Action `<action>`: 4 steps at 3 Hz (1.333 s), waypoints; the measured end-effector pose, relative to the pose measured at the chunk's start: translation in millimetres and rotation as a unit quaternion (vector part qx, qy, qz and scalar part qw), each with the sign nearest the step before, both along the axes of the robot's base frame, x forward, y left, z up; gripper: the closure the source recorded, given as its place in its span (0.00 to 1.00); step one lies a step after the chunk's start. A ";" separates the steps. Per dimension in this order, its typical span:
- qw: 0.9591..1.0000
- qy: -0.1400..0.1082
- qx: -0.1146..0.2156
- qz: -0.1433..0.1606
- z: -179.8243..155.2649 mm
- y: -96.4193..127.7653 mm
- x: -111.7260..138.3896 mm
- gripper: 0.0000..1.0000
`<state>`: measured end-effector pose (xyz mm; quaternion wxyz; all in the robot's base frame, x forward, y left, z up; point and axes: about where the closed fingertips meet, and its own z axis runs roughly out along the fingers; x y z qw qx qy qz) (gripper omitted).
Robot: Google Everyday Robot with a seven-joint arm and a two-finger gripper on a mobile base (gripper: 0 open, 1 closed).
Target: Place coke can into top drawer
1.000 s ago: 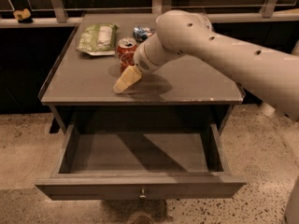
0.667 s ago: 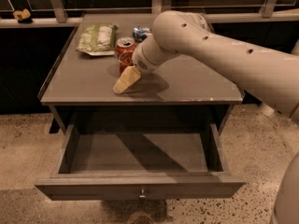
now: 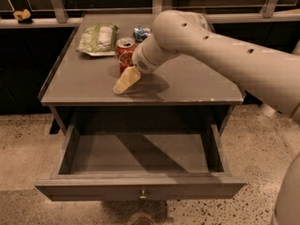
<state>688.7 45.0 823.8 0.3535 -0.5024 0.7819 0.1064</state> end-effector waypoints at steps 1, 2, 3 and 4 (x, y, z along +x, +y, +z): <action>1.000 0.000 0.000 0.000 0.0 0.0 0.0 0.42; 1.000 0.000 0.000 0.000 0.0 0.1 0.0 0.65; 1.000 0.000 0.000 0.000 0.0 0.1 0.0 0.88; 1.000 0.000 0.000 0.000 0.1 0.2 -0.1 1.00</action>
Offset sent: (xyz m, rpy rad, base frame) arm 0.0000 0.0000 0.0000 0.0000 0.0000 0.0000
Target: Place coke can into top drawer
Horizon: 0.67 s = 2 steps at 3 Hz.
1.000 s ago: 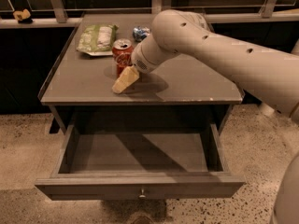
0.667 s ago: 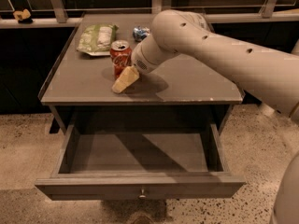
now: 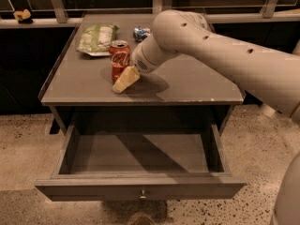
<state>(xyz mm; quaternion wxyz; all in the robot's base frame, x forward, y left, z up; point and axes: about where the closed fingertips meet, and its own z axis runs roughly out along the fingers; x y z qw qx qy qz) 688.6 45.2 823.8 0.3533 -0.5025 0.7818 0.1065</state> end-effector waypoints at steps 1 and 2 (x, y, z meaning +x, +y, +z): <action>1.000 0.000 0.000 0.000 4.9 0.0 0.0 1.00; 1.000 0.000 -0.002 0.007 7.3 5.0 -2.8 1.00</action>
Offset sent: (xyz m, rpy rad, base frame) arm -0.0068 0.0152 0.0102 -0.0149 -0.0025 0.0486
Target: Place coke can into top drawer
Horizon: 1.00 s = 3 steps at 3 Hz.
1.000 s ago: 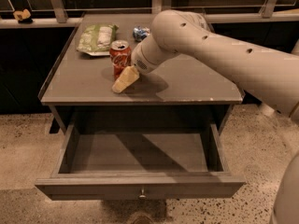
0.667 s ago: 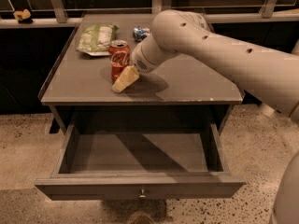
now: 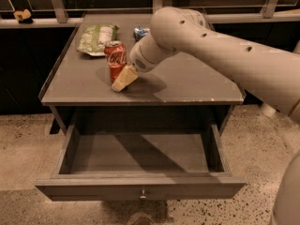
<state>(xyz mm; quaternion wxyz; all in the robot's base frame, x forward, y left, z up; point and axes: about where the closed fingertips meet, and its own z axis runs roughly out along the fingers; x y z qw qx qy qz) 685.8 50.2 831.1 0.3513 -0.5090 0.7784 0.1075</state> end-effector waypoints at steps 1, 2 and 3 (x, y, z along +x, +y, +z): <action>1.000 0.000 0.000 0.000 1.3 0.1 -2.1 1.00; 1.000 0.000 -0.011 0.016 11.7 3.8 -11.9 1.00; 0.998 0.008 -0.053 0.036 33.5 8.6 -30.0 1.00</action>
Offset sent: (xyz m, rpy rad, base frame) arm -0.0269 0.0064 0.0308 -0.0584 -0.0029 0.0776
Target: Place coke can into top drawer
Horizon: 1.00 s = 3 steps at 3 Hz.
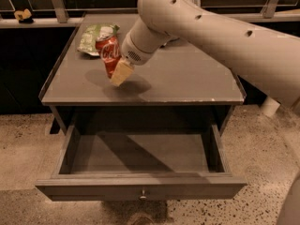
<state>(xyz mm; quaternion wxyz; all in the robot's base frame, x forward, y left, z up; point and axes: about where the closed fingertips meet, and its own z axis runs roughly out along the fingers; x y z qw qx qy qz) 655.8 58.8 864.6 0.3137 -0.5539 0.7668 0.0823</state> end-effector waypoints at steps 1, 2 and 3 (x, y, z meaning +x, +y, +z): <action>0.998 0.011 -0.063 0.018 28.9 7.3 -25.8 1.00; 0.991 0.024 -0.130 0.025 59.5 6.0 -65.9 1.00; 0.982 0.030 -0.186 0.001 95.9 -21.3 -105.7 1.00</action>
Offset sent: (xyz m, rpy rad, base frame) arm -0.1351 -0.0160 0.0979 -0.4888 0.1485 0.0631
